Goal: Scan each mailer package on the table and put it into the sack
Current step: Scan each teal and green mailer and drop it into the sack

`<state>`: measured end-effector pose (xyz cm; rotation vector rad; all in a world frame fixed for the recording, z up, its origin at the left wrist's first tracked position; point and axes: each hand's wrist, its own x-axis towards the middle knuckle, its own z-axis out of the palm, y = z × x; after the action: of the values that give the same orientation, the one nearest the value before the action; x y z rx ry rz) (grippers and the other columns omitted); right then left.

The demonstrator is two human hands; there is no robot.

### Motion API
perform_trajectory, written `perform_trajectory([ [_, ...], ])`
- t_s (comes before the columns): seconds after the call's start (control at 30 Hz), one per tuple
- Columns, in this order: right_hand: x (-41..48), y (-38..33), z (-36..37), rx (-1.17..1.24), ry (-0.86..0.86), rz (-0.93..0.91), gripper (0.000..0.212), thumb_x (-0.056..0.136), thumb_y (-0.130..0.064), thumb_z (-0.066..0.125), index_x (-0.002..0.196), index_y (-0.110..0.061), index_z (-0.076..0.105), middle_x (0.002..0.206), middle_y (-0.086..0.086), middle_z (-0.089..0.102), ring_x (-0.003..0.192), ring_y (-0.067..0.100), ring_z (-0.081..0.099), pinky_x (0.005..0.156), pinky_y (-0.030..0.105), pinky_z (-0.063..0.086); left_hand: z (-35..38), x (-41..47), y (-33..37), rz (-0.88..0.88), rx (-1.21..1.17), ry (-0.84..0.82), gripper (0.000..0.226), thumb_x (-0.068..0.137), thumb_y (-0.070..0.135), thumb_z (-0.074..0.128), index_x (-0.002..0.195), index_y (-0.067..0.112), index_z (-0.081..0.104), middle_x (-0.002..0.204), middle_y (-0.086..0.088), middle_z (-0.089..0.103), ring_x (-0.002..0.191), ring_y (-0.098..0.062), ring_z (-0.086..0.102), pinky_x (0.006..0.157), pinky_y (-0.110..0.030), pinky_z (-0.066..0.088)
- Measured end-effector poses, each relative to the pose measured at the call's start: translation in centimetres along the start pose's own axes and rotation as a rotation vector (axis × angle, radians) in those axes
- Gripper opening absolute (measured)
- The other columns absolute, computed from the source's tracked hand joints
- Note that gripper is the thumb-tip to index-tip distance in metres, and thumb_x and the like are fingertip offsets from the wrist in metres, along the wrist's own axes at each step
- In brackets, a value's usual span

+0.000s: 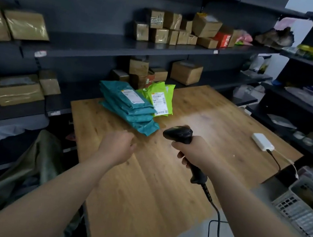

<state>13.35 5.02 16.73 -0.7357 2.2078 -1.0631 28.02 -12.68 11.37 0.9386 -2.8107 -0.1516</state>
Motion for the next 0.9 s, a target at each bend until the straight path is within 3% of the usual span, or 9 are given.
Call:
perform_trajectory([
  [0.17, 8.1, -1.5, -2.0, 0.025, 0.01, -0.052, 0.011, 0.087, -0.026, 0.064, 0.085, -0.015, 0.063, 0.07, 0.007, 0.063, 0.047, 0.017, 0.051, 0.044, 0.024, 0.042, 1.3, 7.9, -0.1, -0.086, -0.054, 0.027, 0.023, 0.092, 0.036, 0.052, 0.097, 0.017, 0.064, 0.1, -0.002, 0.065, 0.093, -0.024, 0.061, 0.071, -0.033, 0.047],
  [0.37, 18.5, -2.9, -3.0, 0.015, -0.015, -0.062, 0.021, 0.086, -0.022, 0.063, 0.094, -0.002, 0.066, 0.072, 0.009, 0.064, 0.047, 0.018, 0.053, 0.046, 0.027, 0.043, 3.8, 18.6, -3.0, -0.205, -0.099, 0.014, 0.023, 0.092, 0.027, 0.052, 0.107, 0.013, 0.063, 0.108, -0.007, 0.063, 0.101, -0.027, 0.059, 0.078, -0.035, 0.051],
  [0.67, 28.0, -3.2, -3.2, 0.071, -0.145, -0.048, 0.017, 0.089, -0.023, 0.064, 0.085, -0.006, 0.064, 0.07, 0.009, 0.063, 0.047, 0.018, 0.053, 0.046, 0.026, 0.044, 8.0, 26.1, -6.6, -0.324, -0.002, -0.121, 0.029, 0.088, 0.018, 0.062, 0.117, 0.015, 0.062, 0.115, -0.008, 0.051, 0.102, -0.027, 0.057, 0.08, -0.036, 0.05],
  [0.9, 31.5, -2.0, -4.2, 0.122, -0.254, -0.053, 0.017, 0.089, -0.021, 0.067, 0.09, -0.005, 0.064, 0.072, 0.012, 0.062, 0.048, 0.02, 0.051, 0.046, 0.027, 0.044, 7.9, 26.1, -5.6, -0.397, -0.21, 0.079, 0.015, 0.092, 0.015, 0.055, 0.097, 0.009, 0.068, 0.12, -0.003, 0.053, 0.099, -0.024, 0.058, 0.085, -0.035, 0.048],
])
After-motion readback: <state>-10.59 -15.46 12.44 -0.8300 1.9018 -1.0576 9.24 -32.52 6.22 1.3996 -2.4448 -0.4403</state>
